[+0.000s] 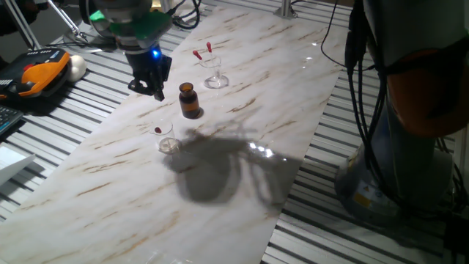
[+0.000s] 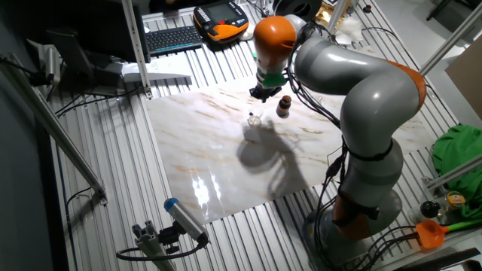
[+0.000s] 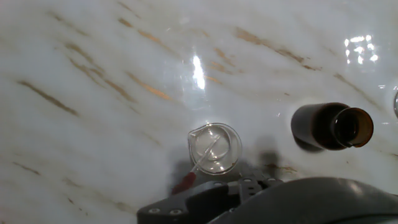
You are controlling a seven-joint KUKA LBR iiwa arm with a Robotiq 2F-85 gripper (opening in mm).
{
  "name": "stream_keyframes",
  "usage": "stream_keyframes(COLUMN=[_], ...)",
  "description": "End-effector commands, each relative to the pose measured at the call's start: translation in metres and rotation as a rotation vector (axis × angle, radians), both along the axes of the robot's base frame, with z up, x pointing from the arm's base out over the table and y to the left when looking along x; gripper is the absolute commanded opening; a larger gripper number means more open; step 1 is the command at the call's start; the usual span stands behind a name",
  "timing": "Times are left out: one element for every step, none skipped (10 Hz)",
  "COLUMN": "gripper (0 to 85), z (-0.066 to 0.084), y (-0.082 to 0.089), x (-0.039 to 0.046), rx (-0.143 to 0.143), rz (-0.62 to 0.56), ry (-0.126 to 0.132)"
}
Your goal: Transfer liquid using a dropper
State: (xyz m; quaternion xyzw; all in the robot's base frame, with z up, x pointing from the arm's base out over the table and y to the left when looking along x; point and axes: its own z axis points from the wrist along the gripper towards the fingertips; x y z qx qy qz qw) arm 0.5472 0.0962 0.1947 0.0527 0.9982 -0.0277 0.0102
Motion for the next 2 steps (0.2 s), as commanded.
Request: stream_keyframes(gripper=[0.0, 0.0], z=[0.0008, 0.0017], y=[-0.0019, -0.0057], x=[-0.0002, -0.0006], rx=[0.006, 0.02], rz=[-0.004, -0.01], ry=[-0.006, -0.008])
